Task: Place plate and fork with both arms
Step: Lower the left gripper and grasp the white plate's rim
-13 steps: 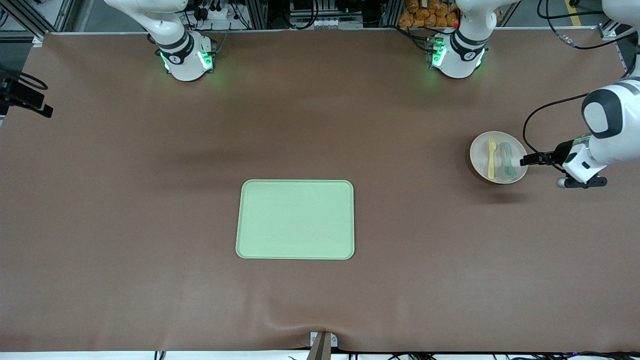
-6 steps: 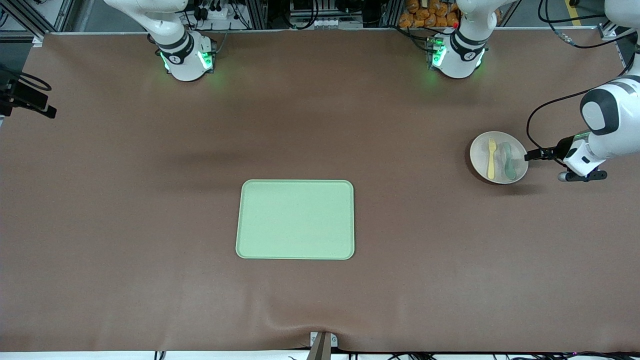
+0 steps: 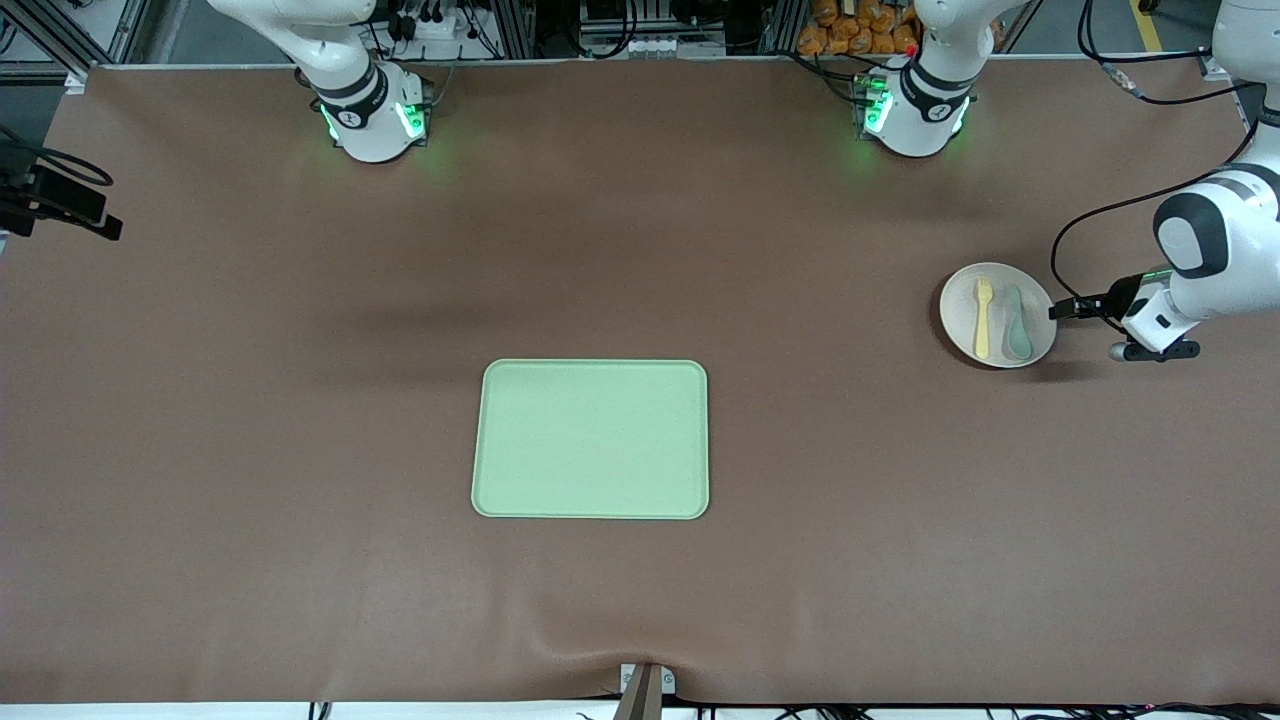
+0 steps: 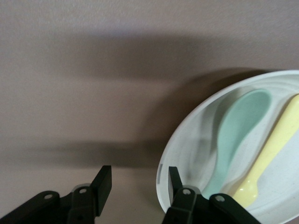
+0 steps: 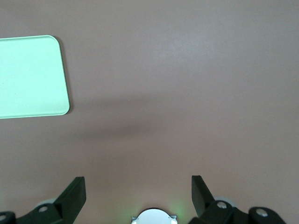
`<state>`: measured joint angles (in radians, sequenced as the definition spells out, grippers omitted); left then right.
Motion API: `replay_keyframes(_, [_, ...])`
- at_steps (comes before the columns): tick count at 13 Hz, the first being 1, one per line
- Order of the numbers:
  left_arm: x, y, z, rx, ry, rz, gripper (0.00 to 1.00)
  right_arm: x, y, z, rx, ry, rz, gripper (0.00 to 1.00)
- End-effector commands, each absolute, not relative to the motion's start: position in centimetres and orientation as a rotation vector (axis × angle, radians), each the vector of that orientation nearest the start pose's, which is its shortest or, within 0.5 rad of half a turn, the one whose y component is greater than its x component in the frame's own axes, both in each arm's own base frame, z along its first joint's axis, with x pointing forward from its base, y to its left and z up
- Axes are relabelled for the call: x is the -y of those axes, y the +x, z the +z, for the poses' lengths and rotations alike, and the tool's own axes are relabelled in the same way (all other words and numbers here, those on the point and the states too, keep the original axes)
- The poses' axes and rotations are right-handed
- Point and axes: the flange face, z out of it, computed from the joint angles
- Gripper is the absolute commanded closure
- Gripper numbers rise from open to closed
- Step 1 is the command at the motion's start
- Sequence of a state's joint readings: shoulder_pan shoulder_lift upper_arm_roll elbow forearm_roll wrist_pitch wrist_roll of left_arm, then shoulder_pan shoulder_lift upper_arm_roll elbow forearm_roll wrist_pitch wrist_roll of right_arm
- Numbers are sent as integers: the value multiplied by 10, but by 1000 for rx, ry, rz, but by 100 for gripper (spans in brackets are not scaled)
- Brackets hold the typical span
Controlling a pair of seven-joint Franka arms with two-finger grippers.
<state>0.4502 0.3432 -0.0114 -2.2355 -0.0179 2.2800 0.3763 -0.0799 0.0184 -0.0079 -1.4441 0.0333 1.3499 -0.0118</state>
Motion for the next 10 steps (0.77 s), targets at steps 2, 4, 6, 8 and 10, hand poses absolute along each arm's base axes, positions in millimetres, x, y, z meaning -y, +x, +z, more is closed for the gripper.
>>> replay_keyframes(2, [-215,459,193,96,-3250,427,47,35,539,647,-100,-3082,196,0])
replay_keyframes(4, [-206,462,190,111,-3273,423,49,31,541,645,-88,-3082,201,0])
replay_keyframes(6, [-203,462,184,109,-3281,437,59,30,545,639,-84,-3083,218,0])
replay_keyframes(8, [-203,463,186,106,-3282,433,70,30,548,634,-84,-3082,230,0])
replay_keyframes(10, [-203,463,184,89,-3285,437,83,29,549,633,-82,-3080,234,0])
